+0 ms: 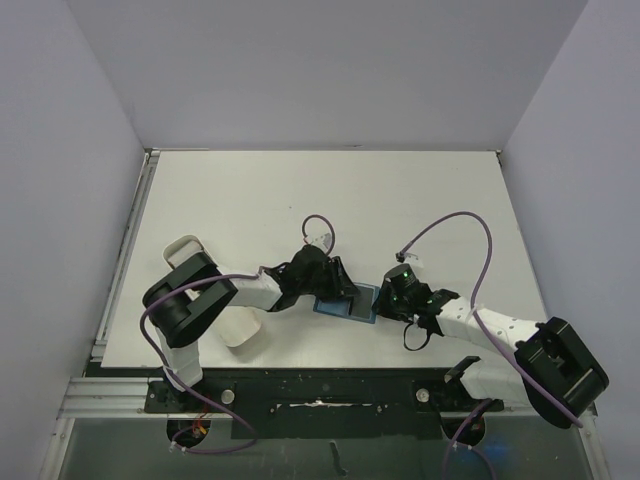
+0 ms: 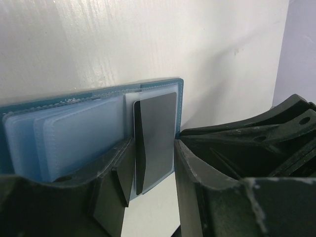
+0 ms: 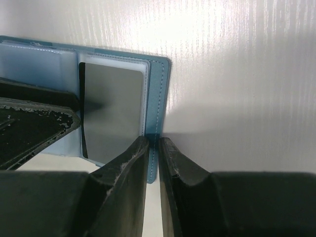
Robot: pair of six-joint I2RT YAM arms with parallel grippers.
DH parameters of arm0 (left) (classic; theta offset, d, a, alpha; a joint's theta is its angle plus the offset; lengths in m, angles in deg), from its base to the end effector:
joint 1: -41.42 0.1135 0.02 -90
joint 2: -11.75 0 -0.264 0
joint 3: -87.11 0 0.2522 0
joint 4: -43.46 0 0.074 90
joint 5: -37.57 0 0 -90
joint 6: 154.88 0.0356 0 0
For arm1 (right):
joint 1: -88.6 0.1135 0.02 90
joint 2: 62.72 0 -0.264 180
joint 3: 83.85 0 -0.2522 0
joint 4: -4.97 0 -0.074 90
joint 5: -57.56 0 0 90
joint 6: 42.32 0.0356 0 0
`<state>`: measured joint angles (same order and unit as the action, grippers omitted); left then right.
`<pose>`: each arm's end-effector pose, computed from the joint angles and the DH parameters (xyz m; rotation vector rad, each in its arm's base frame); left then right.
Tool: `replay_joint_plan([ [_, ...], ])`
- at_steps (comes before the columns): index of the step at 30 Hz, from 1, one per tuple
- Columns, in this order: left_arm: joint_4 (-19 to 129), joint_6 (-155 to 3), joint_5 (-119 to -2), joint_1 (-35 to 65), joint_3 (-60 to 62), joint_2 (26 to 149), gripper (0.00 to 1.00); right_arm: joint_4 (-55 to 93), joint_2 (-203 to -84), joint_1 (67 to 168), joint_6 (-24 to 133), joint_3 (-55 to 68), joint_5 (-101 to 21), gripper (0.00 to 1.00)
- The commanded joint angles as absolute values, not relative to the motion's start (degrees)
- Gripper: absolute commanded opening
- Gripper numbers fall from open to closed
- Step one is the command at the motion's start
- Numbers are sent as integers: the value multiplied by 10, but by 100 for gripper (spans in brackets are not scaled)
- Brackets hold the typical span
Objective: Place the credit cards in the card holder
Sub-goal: Insert the credit card into the card holder.
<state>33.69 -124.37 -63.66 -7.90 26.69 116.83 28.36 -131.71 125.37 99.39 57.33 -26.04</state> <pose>0.2277 -0.2756 0.1288 -0.0927 2.4713 -1.1892 0.1693 0.1215 0.1452 0.3807 2.5401 0.4869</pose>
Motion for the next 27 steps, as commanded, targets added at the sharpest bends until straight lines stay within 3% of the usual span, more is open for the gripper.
replay_joint_plan([
  [1,293,-1257,-641,-95,260,1163,35,296,-1302,1252,1000,583,-247,17],
  [8,300,-1266,-628,-99,269,1138,35,345,-1253,1252,996,565,-230,20],
  [14,354,-1231,-600,-104,256,1107,35,393,-1185,1252,996,555,-215,32],
  [21,527,-1132,-531,-105,196,1041,38,404,-1137,1254,997,545,-224,42],
  [23,582,-1092,-495,-105,173,1015,42,404,-1127,1256,993,539,-229,45],
  [25,634,-1052,-466,-103,154,985,59,404,-1117,1260,989,535,-233,51],
  [27,697,-1023,-425,-99,138,956,64,412,-1106,1263,986,529,-233,56],
])
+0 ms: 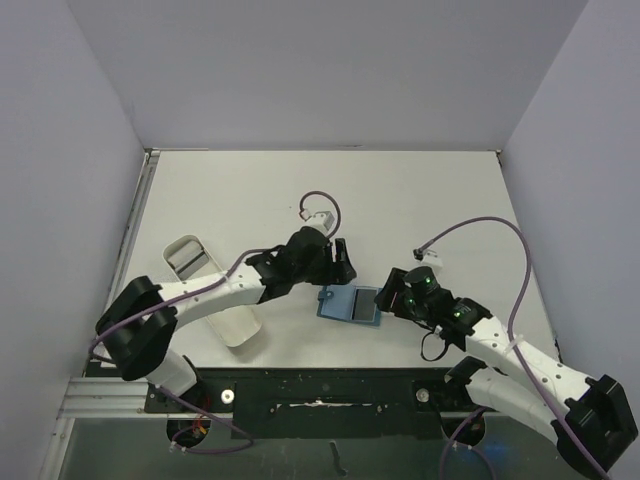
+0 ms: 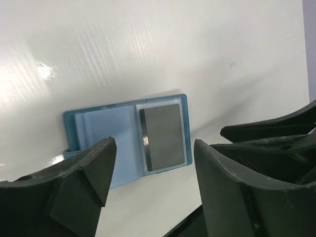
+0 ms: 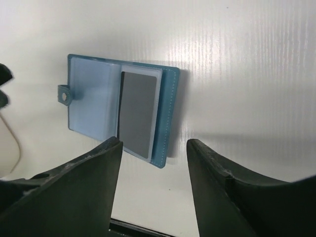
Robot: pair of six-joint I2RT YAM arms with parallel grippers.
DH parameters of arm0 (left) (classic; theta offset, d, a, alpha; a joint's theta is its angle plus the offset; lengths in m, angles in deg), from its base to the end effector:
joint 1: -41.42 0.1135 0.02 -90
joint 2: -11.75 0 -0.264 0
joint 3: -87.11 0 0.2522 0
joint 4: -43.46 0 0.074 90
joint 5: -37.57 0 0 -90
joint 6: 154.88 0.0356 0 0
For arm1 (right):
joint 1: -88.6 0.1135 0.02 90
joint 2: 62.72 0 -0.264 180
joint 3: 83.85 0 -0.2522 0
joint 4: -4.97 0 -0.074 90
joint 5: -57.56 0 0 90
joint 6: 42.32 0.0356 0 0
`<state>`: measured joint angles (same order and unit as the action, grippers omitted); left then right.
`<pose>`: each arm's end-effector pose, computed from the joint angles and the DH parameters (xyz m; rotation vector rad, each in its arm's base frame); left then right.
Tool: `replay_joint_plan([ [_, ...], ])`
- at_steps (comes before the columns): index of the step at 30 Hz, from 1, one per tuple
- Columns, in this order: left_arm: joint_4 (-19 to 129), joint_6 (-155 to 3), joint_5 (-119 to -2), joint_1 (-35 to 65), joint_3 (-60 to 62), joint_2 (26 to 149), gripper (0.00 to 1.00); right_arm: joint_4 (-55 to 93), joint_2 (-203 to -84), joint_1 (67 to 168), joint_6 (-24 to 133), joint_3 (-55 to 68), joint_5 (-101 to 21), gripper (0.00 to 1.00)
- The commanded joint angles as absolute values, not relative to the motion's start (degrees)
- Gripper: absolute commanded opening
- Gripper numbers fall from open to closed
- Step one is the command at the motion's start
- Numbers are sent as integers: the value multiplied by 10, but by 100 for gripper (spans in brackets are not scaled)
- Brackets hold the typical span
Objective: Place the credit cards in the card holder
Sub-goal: Insert the credit card into the card holder, then pick up the credit card from the storage box.
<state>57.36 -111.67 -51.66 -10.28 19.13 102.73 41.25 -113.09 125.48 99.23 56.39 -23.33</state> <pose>0.2138 -0.2699 0.2131 0.0939 2.3770 -0.8900 0.1426 0.1000 0.1907 0.3883 2.4142 0.5337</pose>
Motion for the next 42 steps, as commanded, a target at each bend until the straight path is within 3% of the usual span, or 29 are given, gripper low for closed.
replay_joint_plan([
  [1,724,-1009,-408,-95,132,940,64,418,-1099,1264,985,525,-232,58],
  [6,842,-933,-376,-39,119,848,65,445,-1064,1265,976,509,-217,66],
  [17,922,-688,-282,76,136,683,71,451,-1045,1268,964,497,-215,66],
  [30,890,-524,-358,299,184,757,63,435,-1061,1269,958,505,-238,66],
  [42,730,-444,-372,336,276,845,58,437,-1071,1269,951,506,-248,66],
])
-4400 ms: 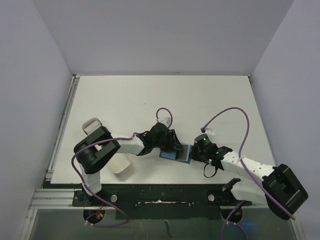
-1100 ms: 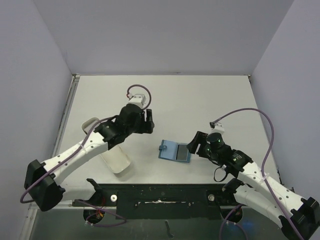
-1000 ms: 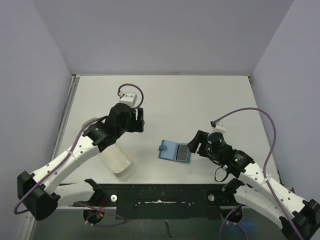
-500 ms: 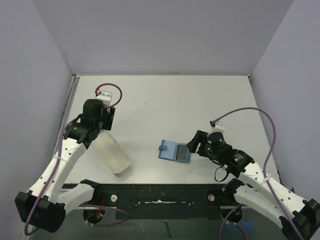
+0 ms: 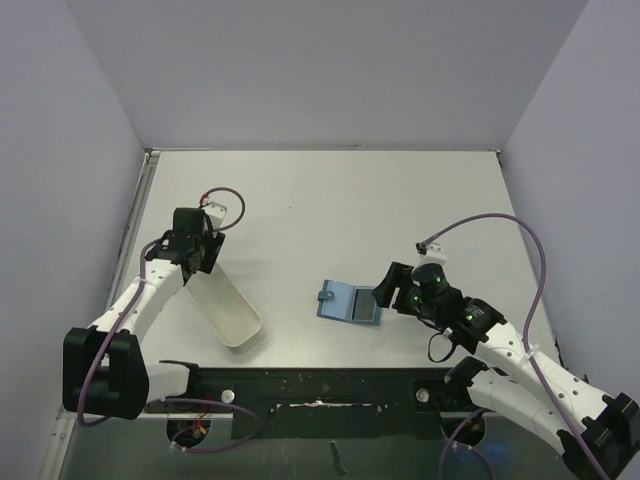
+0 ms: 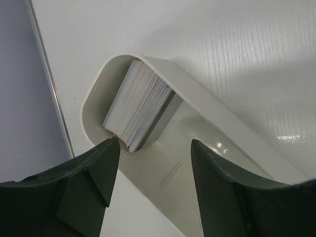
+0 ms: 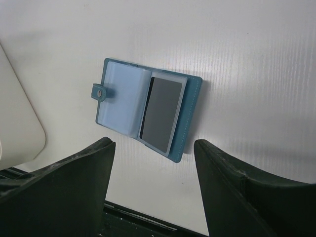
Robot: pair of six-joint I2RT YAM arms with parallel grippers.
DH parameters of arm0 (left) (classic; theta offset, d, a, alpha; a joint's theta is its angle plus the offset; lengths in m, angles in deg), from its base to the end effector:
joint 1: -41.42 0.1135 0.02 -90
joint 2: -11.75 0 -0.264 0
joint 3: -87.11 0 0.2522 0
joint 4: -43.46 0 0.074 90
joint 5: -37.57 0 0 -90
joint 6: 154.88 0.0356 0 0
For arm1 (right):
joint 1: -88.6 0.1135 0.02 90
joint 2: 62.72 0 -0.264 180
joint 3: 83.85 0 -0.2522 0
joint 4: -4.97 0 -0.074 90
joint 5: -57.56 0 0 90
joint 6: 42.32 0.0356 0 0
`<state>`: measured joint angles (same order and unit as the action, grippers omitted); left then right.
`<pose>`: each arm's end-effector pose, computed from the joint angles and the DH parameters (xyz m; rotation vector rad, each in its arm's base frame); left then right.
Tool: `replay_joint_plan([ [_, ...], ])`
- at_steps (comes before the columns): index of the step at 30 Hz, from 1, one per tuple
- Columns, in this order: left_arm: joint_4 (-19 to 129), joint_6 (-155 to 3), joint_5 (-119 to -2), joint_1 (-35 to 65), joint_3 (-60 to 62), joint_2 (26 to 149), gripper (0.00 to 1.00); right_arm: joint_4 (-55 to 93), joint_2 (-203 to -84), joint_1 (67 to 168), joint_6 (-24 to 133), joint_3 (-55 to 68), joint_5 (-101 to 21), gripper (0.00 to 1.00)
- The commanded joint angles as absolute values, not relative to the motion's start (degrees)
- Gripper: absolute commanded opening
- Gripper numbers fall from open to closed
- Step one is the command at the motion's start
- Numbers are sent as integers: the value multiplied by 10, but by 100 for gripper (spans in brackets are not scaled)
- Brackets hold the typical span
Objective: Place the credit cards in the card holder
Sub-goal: Pick up the credit card from the storage box.
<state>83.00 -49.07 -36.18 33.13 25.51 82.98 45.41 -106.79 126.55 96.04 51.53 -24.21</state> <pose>0.2532 -0.0268 0.2394 0.3794 2.3932 0.4038 0.1343 0.0983 0.2295 0.2904 2.3208 0.6247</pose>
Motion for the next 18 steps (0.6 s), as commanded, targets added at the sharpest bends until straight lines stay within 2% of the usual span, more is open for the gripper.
replay_joint_plan([
  [1,715,-442,-370,337,283,850,56,437,-1072,1269,951,505,-249,66],
  [8,693,-417,-331,346,272,898,48,429,-1074,1269,946,507,-253,66],
  [18,656,-397,-301,346,284,913,47,429,-1077,1268,939,507,-253,67],
])
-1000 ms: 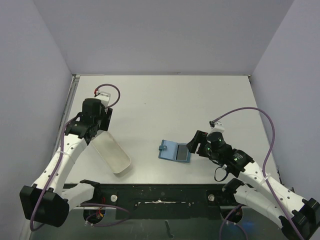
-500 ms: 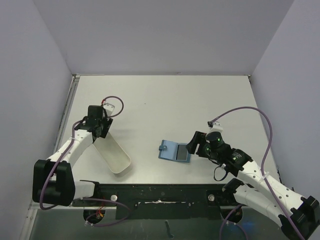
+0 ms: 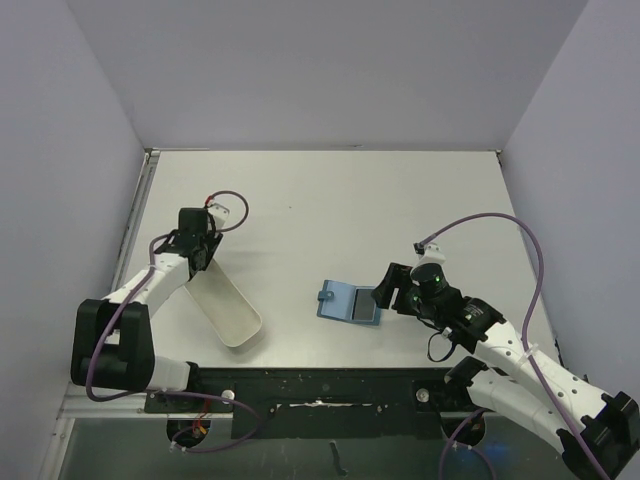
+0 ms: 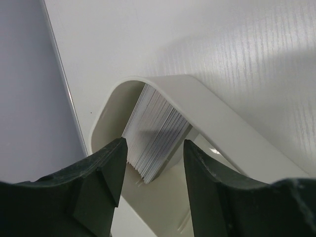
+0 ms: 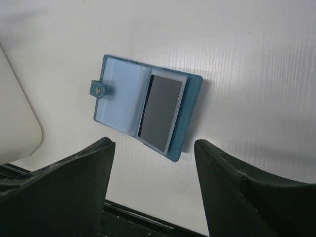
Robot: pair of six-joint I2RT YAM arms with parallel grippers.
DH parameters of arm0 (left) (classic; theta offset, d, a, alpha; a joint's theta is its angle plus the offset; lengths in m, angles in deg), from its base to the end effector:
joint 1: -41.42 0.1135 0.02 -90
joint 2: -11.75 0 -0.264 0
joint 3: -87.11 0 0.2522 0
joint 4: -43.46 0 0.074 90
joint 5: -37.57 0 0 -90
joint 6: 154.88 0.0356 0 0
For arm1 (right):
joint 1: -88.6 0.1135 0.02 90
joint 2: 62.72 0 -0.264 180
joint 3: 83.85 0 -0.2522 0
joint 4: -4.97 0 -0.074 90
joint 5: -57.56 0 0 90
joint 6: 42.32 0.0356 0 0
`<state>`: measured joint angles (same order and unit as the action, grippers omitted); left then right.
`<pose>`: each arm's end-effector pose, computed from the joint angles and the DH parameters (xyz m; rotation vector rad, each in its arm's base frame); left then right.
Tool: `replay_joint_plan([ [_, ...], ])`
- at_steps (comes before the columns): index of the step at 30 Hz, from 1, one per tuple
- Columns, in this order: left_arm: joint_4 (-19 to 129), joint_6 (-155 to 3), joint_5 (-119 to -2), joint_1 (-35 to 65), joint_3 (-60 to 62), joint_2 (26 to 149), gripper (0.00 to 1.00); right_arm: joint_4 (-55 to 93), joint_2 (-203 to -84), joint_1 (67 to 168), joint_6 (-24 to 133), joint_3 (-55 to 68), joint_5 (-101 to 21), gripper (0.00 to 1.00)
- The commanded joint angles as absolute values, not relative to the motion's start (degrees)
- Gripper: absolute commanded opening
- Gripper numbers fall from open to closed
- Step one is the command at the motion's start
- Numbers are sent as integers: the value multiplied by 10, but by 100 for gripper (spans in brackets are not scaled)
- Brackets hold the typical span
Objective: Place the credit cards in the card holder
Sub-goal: Pick up the credit card from the storage box.
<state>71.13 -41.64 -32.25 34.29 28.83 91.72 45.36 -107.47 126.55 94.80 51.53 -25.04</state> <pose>0.2777 -0.0224 0.1987 0.4824 2.3891 0.5547 0.1351 0.0996 0.2278 0.2577 2.3375 0.6202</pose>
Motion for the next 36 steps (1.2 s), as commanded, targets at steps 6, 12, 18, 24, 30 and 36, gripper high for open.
replay_joint_plan([
  [6,664,-392,-320,346,279,934,47,427,-1071,1268,944,506,-253,67],
  [12,666,-388,-316,346,277,950,48,433,-1061,1268,942,503,-250,67],
  [18,664,-385,-294,345,276,950,46,436,-1058,1268,940,509,-250,67],
  [24,670,-383,-288,342,272,953,40,432,-1052,1269,945,514,-250,67],
  [30,678,-383,-278,335,268,951,36,433,-1054,1268,945,517,-249,67],
  [36,681,-381,-270,327,269,940,31,431,-1053,1268,947,522,-251,67],
])
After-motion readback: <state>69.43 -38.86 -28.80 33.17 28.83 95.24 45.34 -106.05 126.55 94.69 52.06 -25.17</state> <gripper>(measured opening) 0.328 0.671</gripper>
